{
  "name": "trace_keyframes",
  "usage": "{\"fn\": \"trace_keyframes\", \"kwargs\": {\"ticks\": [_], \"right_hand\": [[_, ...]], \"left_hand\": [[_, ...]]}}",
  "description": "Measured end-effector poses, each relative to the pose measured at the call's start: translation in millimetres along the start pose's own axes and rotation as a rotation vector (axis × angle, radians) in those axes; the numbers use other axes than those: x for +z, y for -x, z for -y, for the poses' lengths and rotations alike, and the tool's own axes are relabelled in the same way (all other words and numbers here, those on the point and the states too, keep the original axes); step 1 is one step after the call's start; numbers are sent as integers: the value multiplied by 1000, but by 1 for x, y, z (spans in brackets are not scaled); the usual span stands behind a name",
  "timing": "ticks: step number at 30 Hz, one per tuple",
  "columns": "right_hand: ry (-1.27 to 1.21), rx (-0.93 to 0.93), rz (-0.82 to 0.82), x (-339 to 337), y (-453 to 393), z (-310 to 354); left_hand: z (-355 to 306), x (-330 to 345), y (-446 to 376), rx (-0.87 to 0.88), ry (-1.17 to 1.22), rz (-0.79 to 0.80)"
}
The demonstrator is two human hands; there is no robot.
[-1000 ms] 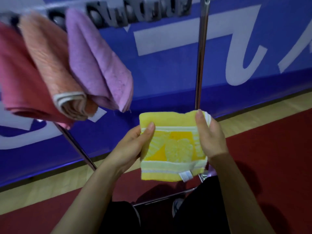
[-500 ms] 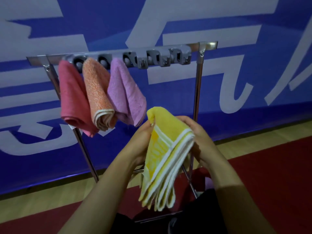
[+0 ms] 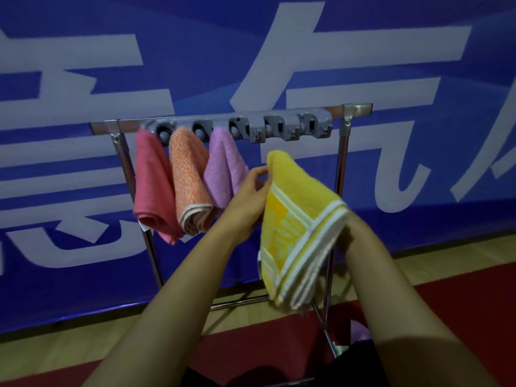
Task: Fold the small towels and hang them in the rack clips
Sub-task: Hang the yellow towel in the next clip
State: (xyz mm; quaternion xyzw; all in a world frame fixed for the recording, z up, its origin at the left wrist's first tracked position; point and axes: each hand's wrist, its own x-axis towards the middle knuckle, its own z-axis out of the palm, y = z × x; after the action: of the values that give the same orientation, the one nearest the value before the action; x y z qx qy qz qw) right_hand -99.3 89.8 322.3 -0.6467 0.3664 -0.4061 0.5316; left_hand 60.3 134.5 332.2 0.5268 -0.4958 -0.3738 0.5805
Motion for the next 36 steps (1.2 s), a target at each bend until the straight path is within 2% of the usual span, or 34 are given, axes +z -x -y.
{"fn": "trace_keyframes", "kwargs": {"ticks": [1,2,4,9,14,18,21,28,32,36], "right_hand": [[-37,-36,50,3,-4,23],[46,-107,139,6,-10,32],[144,-144,171,15,-19,43],[134,-289,18,19,-47,52],[9,-293,-76,33,-61,67],[-95,-165,-133,40,-75,73],[-16,-220,-177,49,-91,81],[148,-194,-198,51,-110,58],[190,-193,-221,49,-122,55],[195,-201,-246,50,-132,59]], "left_hand": [[-5,-4,-2,5,-23,32],[-9,-8,-4,21,-62,58],[-19,-14,-6,67,-136,64],[-27,-13,-25,224,-128,-150],[-33,-5,-48,328,-111,-347],[-35,-7,-66,326,-48,-424],[-35,-10,-76,304,-65,-464],[-15,-12,-81,333,-190,-544],[-13,-10,-84,417,-248,-602],[-16,-9,-89,390,-261,-613]]}}
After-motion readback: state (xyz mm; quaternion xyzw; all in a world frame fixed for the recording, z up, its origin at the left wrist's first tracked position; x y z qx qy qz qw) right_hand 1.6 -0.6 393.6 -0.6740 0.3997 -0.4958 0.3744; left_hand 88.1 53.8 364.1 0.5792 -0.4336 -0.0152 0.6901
